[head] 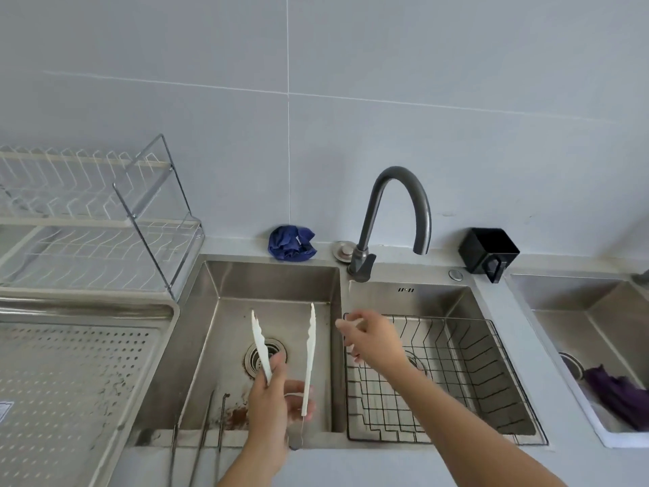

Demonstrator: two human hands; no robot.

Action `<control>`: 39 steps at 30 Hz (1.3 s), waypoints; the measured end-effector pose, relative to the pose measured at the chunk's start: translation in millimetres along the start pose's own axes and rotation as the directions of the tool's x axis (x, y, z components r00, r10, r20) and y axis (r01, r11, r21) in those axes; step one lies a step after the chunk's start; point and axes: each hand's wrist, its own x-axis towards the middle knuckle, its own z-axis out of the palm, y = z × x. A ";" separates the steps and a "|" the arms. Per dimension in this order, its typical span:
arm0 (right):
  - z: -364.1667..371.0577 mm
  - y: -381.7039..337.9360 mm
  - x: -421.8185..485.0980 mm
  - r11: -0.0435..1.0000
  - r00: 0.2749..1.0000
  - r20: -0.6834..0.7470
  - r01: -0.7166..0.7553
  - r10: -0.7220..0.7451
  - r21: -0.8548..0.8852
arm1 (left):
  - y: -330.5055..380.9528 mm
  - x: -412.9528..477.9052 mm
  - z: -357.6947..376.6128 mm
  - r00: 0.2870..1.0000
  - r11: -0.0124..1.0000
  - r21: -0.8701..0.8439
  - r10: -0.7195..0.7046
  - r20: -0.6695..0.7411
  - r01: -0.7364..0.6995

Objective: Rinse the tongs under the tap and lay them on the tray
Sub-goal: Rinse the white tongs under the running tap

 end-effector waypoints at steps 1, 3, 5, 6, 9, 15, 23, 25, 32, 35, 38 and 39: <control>-11.4 -1.2 20.5 0.999 0.997 -0.068 -0.031 0.032 0.024 | 3.1 6.5 1.7 1.000 1.000 -0.008 0.010 -0.008 -0.010; -33.1 -3.1 60.5 0.991 0.979 -0.176 -0.091 0.107 0.099 | 5.8 19.0 8.4 0.999 1.000 -0.014 0.027 -0.032 -0.027; -49.4 -5.6 92.5 0.958 0.954 -0.215 -0.154 0.208 0.244 | 8.4 30.4 16.9 0.997 0.998 -0.020 0.051 -0.058 -0.052; -55.4 -7.1 104.8 0.926 0.944 -0.208 -0.180 0.258 0.332 | 10.7 35.6 20.8 0.996 0.998 -0.025 0.063 -0.066 -0.065; -64.8 -13.3 130.3 0.819 0.928 -0.125 -0.241 0.352 0.520 | 20.4 49.1 33.7 0.991 0.996 -0.016 0.090 -0.098 -0.092; -65.4 -17.2 151.2 0.716 0.919 0.076 -0.351 0.387 0.603 | 29.4 60.0 58.5 0.976 0.991 -0.043 0.119 -0.183 -0.129; -61.4 -6.6 163.7 0.611 0.911 0.178 -0.385 0.373 0.692 | 39.9 64.8 64.8 0.976 0.992 -0.058 0.103 -0.193 -0.116; -58.2 -5.8 164.6 0.597 0.911 0.163 -0.376 0.380 0.709 | 42.9 64.7 61.6 0.978 0.993 -0.048 0.101 -0.185 -0.111; -50.6 5.5 164.1 0.553 0.912 0.130 -0.344 0.389 0.759 | 48.7 57.5 53.2 0.984 0.991 0.008 0.132 -0.121 -0.132; -49.0 12.0 161.8 0.558 0.935 0.157 -0.318 0.317 0.767 | 49.3 52.9 47.8 0.982 0.988 0.012 0.153 -0.113 -0.153; -50.8 19.5 156.4 0.557 0.953 0.166 -0.284 0.254 0.780 | 49.0 53.0 44.5 0.979 0.985 0.017 0.170 -0.112 -0.169; -51.4 22.8 153.9 0.558 0.954 0.163 -0.280 0.250 0.781 | 48.6 53.7 44.1 0.979 0.985 0.019 0.171 -0.112 -0.170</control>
